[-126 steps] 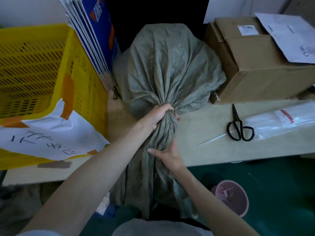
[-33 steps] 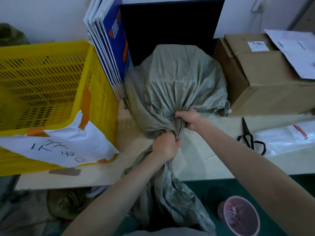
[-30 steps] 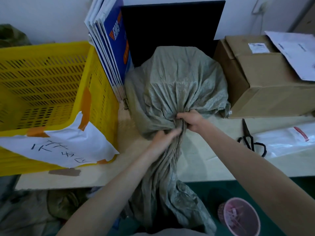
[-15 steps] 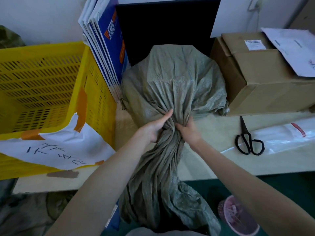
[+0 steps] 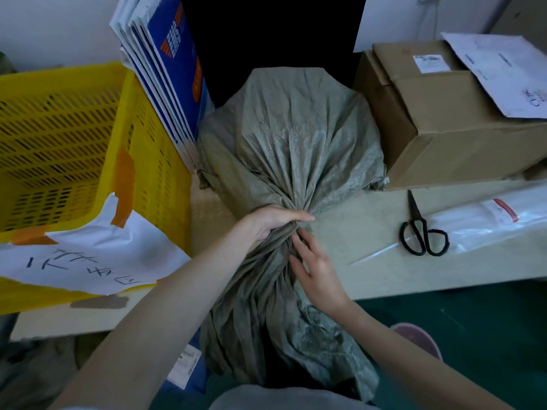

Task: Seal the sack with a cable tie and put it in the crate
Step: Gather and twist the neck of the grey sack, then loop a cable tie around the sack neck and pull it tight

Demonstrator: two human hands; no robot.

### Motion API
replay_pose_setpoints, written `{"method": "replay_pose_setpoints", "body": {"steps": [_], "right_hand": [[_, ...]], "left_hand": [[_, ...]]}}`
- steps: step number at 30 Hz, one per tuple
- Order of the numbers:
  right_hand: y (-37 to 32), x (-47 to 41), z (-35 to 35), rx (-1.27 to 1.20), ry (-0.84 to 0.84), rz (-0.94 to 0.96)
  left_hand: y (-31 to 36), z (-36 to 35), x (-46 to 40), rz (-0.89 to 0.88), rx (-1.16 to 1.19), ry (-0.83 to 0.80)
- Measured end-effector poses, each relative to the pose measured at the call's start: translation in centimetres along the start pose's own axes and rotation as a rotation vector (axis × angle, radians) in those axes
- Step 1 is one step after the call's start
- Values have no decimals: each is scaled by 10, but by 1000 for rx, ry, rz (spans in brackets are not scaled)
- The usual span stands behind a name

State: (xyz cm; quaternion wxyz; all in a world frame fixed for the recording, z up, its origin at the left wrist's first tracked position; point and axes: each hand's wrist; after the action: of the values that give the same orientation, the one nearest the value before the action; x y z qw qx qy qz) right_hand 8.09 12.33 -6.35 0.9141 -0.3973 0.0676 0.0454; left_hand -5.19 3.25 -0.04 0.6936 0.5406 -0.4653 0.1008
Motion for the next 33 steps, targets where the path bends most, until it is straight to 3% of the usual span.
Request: {"method": "replay_pose_setpoints", "body": {"steps": [5,17,20,23,28,33], "right_hand": [[-2,-6,12,-64,-24,-33],[15,-11,46,-262,104,-215],[39,-11,65,-121,150,-258],[75,-8,84,148,92,-260],[132,-4,111,571,-152,-252],[152,-7,124,976,-544,-190]], "left_hand": [[-4,-7,-7,-45,3,144],[-4,-14,-2,-88,74,199],[-4,-12,-5,-66,82,174],[-6,-18,-8,-101,130,221],[-14,-26,-16,-148,106,309],[-16,-25,-18,-181,128,291]]}}
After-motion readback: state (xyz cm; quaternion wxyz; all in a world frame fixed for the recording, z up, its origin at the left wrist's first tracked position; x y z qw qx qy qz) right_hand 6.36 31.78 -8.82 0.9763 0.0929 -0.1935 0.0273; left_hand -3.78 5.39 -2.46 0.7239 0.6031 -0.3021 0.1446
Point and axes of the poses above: each hand's wrist, its own x-axis away from the middle knuckle, its own z-axis out of the back of the hand, y = z × x, and after that the axes turned 9 degrees about x, right-handed
